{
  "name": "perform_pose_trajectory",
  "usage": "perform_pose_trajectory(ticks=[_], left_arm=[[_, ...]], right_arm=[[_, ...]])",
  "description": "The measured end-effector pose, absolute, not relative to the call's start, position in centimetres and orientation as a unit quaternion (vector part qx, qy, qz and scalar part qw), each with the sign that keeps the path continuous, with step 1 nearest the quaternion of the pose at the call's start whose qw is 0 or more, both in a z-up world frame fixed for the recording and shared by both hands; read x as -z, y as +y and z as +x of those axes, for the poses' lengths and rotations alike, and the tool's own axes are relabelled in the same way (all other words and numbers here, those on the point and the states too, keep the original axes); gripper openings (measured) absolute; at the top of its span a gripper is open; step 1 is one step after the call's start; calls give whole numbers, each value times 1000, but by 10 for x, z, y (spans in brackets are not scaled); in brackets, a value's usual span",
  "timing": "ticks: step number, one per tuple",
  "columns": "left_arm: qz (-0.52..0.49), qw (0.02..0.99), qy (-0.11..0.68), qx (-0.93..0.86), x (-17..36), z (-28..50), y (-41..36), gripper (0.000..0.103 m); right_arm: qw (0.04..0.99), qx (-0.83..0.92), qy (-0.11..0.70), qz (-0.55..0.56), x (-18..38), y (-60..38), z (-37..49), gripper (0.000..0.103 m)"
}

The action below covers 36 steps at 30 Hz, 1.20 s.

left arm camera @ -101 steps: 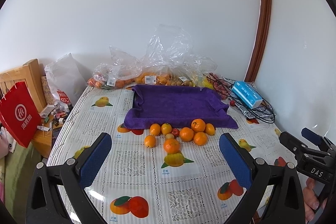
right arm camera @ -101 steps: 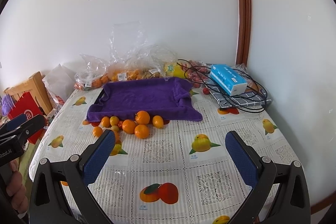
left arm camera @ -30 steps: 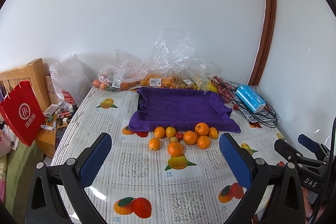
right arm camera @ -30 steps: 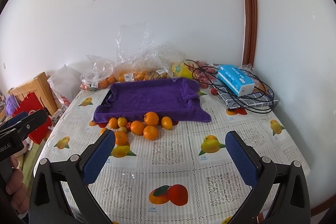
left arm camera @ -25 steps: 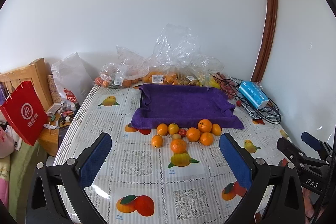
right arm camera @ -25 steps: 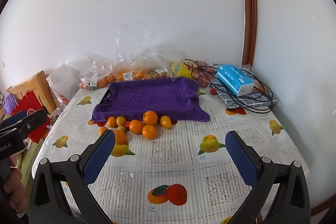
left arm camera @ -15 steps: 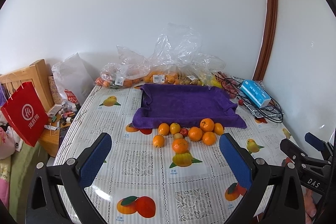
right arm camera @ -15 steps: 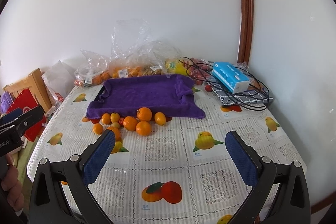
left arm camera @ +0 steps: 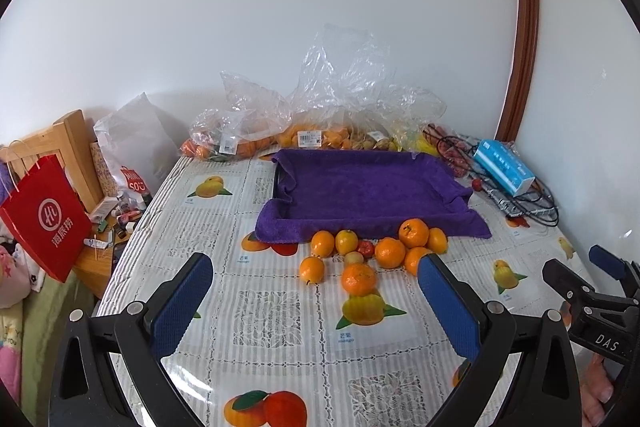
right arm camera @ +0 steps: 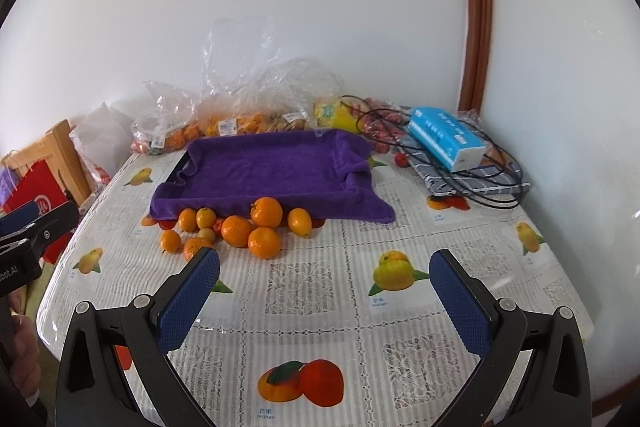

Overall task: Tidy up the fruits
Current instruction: 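Move both grippers down toward the oranges in front of the purple towel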

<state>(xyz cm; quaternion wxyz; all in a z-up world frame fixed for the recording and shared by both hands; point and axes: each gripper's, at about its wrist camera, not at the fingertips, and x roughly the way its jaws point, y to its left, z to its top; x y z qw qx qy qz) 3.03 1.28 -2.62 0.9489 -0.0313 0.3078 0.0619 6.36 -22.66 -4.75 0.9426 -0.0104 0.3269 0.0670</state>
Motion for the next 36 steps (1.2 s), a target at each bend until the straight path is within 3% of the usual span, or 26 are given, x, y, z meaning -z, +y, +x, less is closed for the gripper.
perform_pose_trajectory(ticks=[13, 15, 17, 23, 32, 36], left_arm=[[-32, 922, 382, -59, 92, 97, 30, 103], [-28, 918, 391, -63, 104, 105, 32, 102], [-30, 915, 399, -61, 114, 114, 37, 102], [-49, 911, 405, -55, 130, 133, 56, 102], [-74, 907, 412, -34, 148, 148, 71, 101], [-83, 901, 426, -19, 157, 154, 69, 94]], right_arm=[[928, -103, 358, -9, 96, -215, 126, 102], [924, -100, 368, -16, 107, -209, 142, 97], [920, -101, 378, -21, 117, -204, 157, 82], [903, -127, 410, -22, 145, -192, 202, 60], [885, -142, 441, -38, 178, -187, 237, 44], [890, -137, 432, -46, 184, -187, 240, 33]])
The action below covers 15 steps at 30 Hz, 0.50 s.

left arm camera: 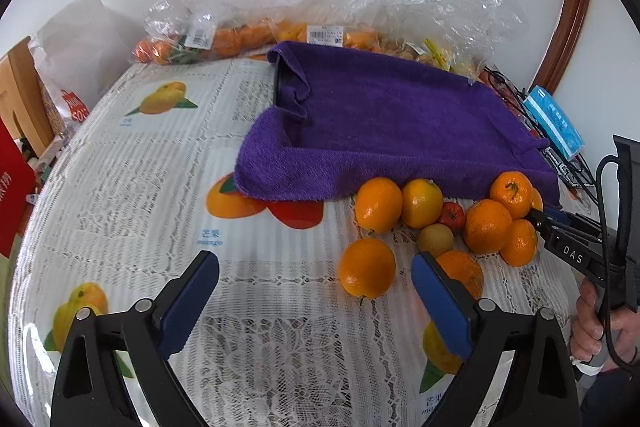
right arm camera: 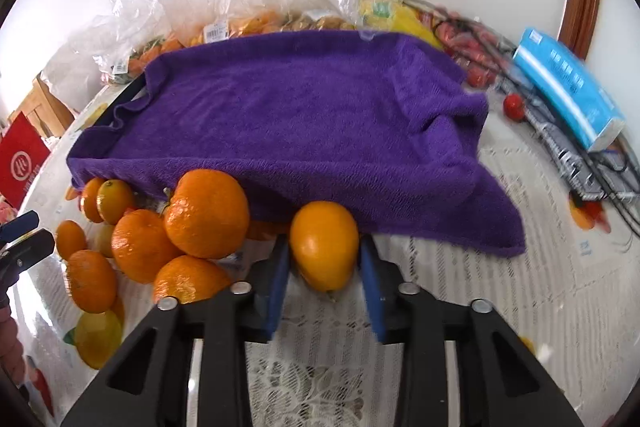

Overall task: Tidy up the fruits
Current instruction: 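Move both grippers down toward the oranges in front of the purple towel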

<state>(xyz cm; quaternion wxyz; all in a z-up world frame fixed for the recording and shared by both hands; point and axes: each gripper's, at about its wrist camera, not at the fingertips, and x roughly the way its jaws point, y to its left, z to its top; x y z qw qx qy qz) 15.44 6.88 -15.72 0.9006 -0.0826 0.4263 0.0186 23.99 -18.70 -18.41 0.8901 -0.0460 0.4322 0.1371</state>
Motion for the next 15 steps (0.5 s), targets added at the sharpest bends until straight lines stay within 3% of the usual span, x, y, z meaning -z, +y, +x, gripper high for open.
perform_pose_trajectory(ticks=[5, 12, 15], left_arm=[[-72, 898, 435, -12, 167, 162, 59, 83], [-31, 902, 431, -25, 175, 167, 42, 50], [-19, 905, 425, -26, 175, 165, 38, 41]], right_arm=[[893, -140, 426, -46, 186, -188, 239, 33], [892, -146, 427, -34, 186, -191, 240, 34], [892, -146, 427, -34, 186, -191, 240, 34]])
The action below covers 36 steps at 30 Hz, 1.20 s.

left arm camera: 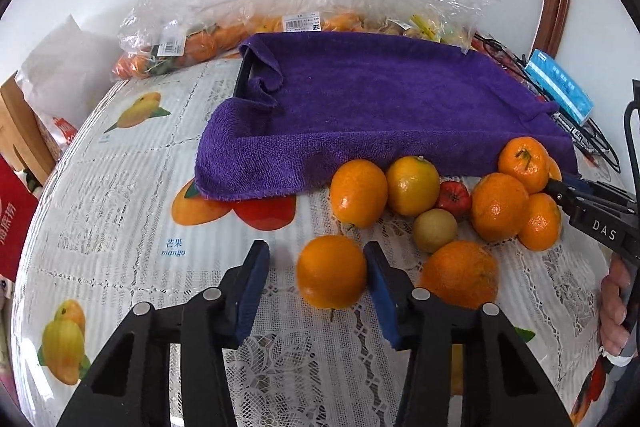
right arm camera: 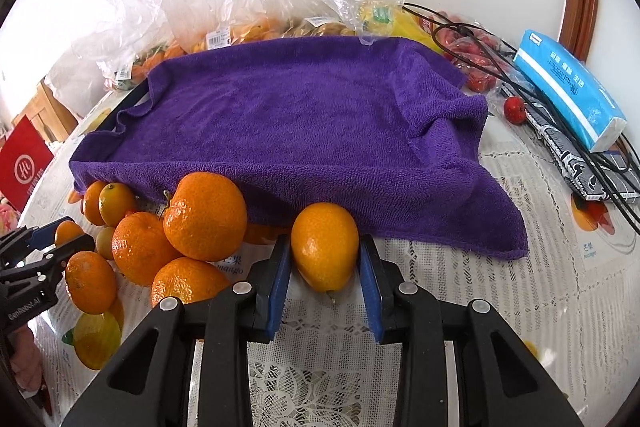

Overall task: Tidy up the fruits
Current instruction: 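Move both grippers down toward the oranges in front of the purple towel, then close the left gripper on a small orange while the right gripper grasps another small orange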

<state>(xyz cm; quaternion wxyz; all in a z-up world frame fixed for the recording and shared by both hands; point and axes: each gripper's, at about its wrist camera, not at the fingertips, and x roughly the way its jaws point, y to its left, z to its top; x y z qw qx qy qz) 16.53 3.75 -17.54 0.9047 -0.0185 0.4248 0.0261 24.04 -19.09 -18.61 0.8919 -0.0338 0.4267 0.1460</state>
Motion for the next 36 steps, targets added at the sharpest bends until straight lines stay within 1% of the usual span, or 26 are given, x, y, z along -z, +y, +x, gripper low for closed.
perform_pose_trajectory(ticks=[1, 8, 9, 10, 16, 24, 30, 36], left_arm=[[-19, 905, 425, -25, 175, 165, 39, 38], [-19, 905, 423, -28, 174, 165, 40, 36], [-20, 906, 423, -30, 174, 165, 40, 31], [-23, 906, 421, -29, 173, 165, 42, 29], [-31, 905, 424, -17, 171, 161, 43, 29], [-36, 915, 401, -6, 141, 156, 44, 29], [-36, 927, 373, -15, 113, 172, 47, 29], [-41, 935, 352, -18, 94, 198, 45, 30]], right_arm=[[892, -147, 427, -32, 186, -191, 241, 34], [892, -153, 425, -12, 185, -197, 240, 33], [892, -154, 425, -10, 184, -197, 239, 33], [892, -155, 424, -10, 184, -197, 238, 33], [895, -148, 420, -19, 179, -197, 230, 33], [906, -141, 400, 1, 148, -209, 216, 33], [916, -138, 377, 1, 118, -207, 223, 33], [921, -137, 366, 4, 102, -200, 242, 33]])
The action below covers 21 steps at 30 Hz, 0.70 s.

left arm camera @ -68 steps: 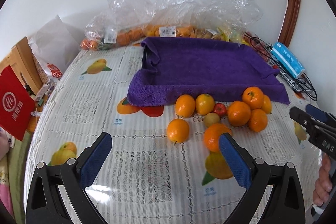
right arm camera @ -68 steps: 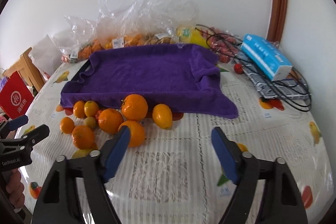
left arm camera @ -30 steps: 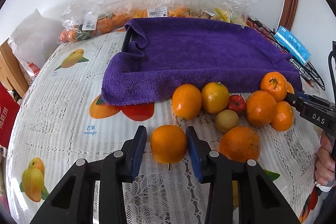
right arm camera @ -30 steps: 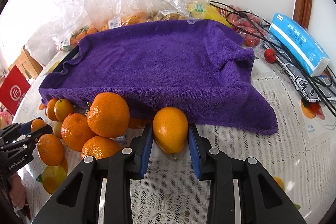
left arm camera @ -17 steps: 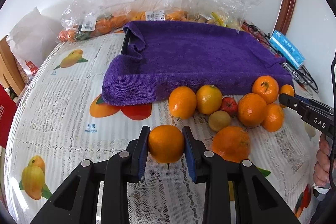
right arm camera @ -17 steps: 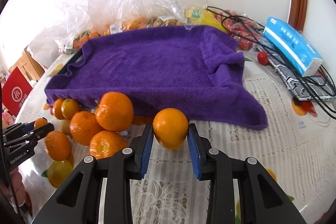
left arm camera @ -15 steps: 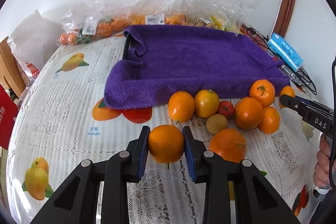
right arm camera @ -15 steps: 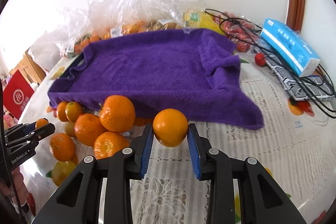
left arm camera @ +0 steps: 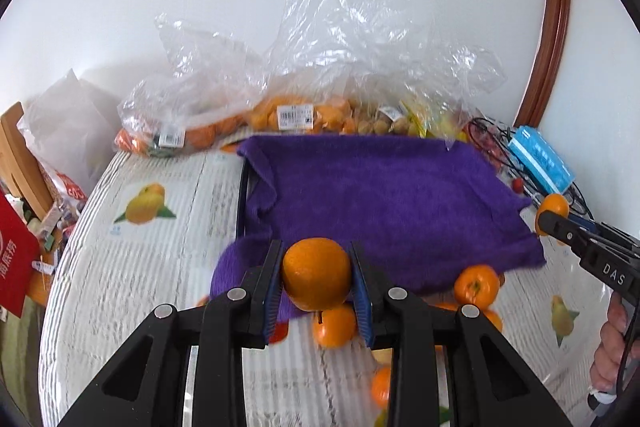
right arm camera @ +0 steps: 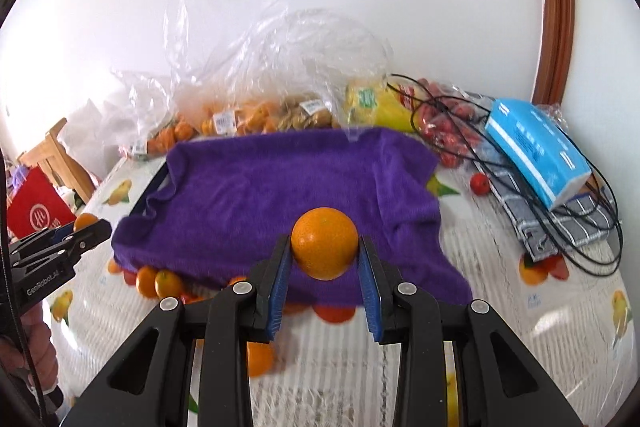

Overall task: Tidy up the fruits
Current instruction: 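Close the left gripper on a small orange while the right gripper grasps another small orange, then lift both held small oranges and carry them over the purple towel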

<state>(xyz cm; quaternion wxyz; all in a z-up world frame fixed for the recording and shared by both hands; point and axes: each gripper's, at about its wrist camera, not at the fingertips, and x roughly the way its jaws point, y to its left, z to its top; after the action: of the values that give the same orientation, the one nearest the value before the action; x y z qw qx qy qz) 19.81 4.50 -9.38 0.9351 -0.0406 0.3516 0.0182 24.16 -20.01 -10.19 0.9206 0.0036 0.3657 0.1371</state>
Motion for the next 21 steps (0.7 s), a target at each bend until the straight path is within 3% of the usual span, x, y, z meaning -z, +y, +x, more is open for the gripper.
perform_pose_trajectory(ticks=[14, 21], left_arm=[[-45, 937, 345, -9, 94, 266, 42, 30], [-47, 931, 361, -6, 117, 278, 42, 30]], right_arm=[[922, -136, 362, 11, 102, -184, 301, 33], [910, -152, 385, 13, 134, -179, 316, 33]])
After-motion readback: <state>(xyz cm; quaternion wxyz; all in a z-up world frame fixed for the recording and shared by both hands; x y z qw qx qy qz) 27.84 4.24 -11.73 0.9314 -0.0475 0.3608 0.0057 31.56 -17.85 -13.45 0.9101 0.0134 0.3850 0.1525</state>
